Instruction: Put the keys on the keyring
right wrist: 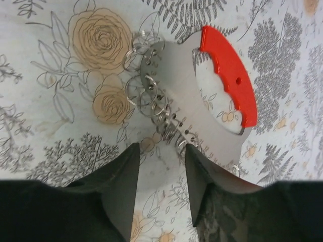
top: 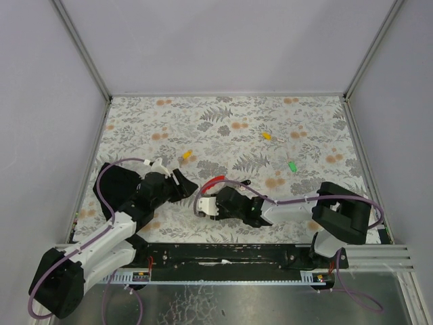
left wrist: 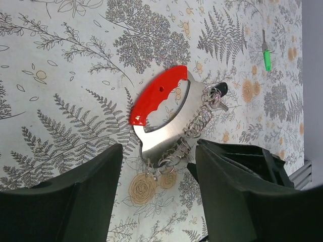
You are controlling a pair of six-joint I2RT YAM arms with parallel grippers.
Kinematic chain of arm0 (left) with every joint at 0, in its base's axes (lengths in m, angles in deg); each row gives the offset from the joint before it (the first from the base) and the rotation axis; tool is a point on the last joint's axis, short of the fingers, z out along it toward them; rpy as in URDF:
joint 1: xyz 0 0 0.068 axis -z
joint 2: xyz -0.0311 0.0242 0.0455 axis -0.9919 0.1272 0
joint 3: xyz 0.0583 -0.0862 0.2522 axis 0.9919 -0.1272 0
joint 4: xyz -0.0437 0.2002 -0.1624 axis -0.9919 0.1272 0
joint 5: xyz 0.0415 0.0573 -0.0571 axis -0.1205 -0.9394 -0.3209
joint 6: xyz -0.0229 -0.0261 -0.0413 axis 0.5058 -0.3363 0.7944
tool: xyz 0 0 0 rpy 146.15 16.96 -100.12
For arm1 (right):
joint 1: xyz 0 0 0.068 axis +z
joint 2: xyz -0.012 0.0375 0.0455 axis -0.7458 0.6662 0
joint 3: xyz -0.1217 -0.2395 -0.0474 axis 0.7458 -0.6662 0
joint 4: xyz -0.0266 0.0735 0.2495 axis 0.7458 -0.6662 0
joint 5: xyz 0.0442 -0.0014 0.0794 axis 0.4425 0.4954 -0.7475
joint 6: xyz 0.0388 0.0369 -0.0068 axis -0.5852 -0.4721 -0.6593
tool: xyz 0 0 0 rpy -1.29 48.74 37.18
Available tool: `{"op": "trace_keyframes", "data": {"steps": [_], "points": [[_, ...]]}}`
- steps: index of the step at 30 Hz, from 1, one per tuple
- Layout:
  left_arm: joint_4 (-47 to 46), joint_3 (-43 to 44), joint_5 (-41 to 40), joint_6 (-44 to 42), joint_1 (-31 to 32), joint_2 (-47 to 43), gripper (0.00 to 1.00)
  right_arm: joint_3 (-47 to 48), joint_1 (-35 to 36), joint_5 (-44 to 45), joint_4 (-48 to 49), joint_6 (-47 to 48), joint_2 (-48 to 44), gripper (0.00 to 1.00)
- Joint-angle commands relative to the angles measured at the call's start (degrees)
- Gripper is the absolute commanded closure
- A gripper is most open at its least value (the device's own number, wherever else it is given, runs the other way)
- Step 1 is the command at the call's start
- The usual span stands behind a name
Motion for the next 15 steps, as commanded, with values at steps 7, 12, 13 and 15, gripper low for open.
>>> {"op": "trace_keyframes", "data": {"steps": [7,12,13,15], "points": [[-4.54,-1.47,5.02,1.55,-0.45,3.38,0.45,5.26,0.3,2.15,-11.56,-25.34,-9.63,0.46],[-3.21,-2.8,5.94,3.27,0.68,2.87,0.53,3.99,-1.2,6.75,-12.57,-33.57,-11.84,0.44],[-3.01,-3.09,5.95,3.64,0.91,2.96,0.55,3.12,-1.53,7.55,-11.83,-34.58,-12.67,0.43],[-3.18,-3.41,5.3,4.52,2.3,3.3,0.58,1.14,-2.03,8.5,-9.66,-35.99,-14.39,0.41]]}}
